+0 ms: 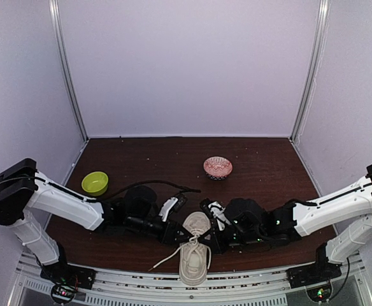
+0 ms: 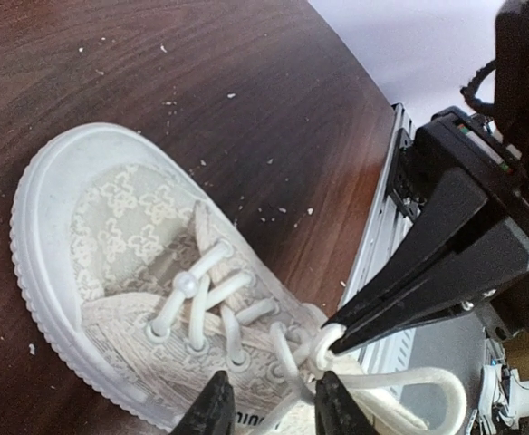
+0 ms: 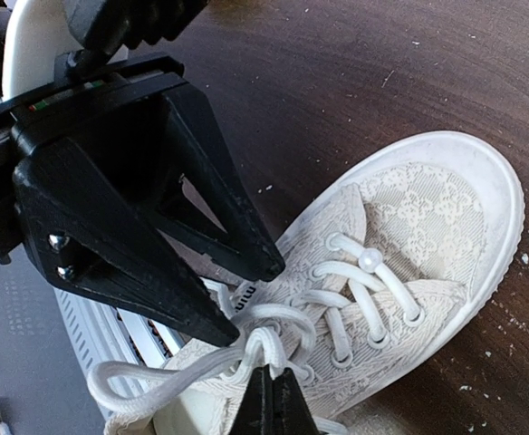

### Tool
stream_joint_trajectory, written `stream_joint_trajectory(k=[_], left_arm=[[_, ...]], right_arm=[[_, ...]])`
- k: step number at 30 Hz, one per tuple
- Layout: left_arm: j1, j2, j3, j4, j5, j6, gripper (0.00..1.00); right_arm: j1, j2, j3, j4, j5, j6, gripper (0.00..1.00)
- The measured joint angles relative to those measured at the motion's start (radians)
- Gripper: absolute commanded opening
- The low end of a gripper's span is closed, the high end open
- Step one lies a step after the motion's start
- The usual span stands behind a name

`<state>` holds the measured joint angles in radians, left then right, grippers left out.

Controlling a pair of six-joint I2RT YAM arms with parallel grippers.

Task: Tie the shoes

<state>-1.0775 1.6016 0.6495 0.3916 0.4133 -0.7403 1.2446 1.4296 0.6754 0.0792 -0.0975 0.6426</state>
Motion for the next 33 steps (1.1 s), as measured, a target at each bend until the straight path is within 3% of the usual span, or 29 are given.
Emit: stream_joint_trajectory(k=[8, 14, 33], left_arm=[[0.004, 0.046, 0.007, 0.056, 0.052, -0.022, 0.21], [0.005, 0.061, 0.011, 0.091, 0.084, -0.044, 0.00], [0.037, 0.012, 0.013, 0.066, 0.070, -0.011, 0.00]], right_arm=[[0.000, 0.002, -0.001, 0.000, 0.000, 0.000, 0.00], [0.000, 0.002, -0.001, -0.001, 0.001, 0.000, 0.00], [-0.008, 0.073, 0.044, -0.008, 0.008, -0.016, 0.00]])
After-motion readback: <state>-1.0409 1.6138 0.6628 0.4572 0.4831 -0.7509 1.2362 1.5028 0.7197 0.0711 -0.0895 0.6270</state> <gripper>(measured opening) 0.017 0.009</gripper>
